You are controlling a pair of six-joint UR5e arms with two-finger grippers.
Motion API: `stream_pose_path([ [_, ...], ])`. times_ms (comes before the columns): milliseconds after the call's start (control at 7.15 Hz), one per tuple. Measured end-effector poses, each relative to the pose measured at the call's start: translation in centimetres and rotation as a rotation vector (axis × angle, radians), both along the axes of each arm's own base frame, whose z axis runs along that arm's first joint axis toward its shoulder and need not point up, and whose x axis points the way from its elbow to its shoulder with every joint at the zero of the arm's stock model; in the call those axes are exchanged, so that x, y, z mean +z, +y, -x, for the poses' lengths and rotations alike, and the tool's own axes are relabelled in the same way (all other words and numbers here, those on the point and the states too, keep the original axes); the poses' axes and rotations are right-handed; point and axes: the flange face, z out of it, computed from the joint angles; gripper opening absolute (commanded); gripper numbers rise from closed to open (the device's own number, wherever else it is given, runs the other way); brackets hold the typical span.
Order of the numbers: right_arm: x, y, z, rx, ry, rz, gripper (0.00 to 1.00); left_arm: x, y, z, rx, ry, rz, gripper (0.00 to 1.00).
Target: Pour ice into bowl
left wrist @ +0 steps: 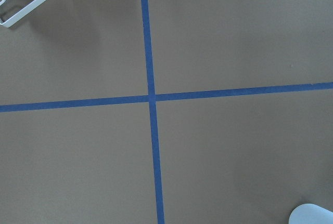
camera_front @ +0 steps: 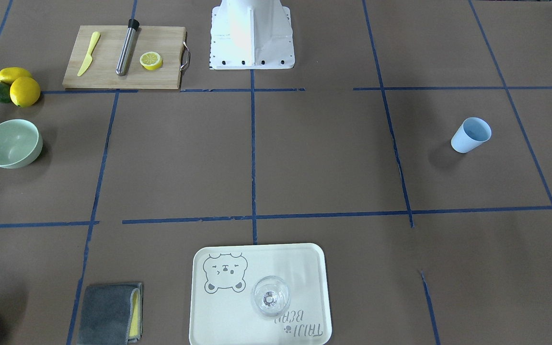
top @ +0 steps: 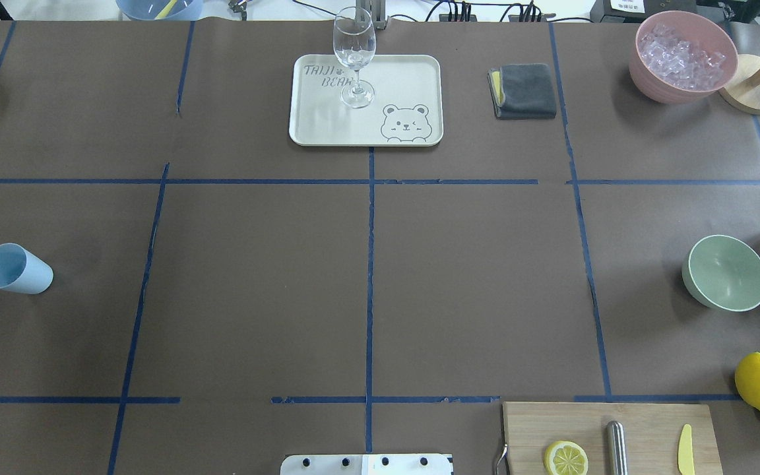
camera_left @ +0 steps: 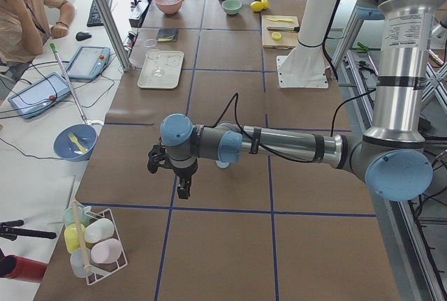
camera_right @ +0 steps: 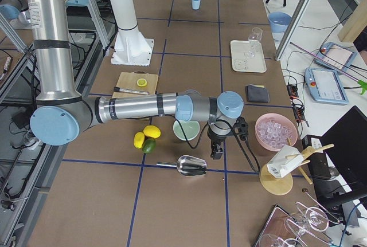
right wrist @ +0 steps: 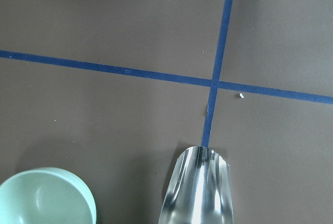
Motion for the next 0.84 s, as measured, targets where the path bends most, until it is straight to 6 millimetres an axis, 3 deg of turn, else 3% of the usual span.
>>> stream_pose_path([
  [419,1.3,1.3,-0.2,0.002,-0.01,-0.011,1.0,-0.8,0.4,-0.1,0.008,0.002,-0.021,1.0],
  [839,0.9,1.9,0.9,-0.012,-0.044,-0.029,1.0,-1.6,0.4,-2.1,0.048,0.004,-0.039,1.0],
])
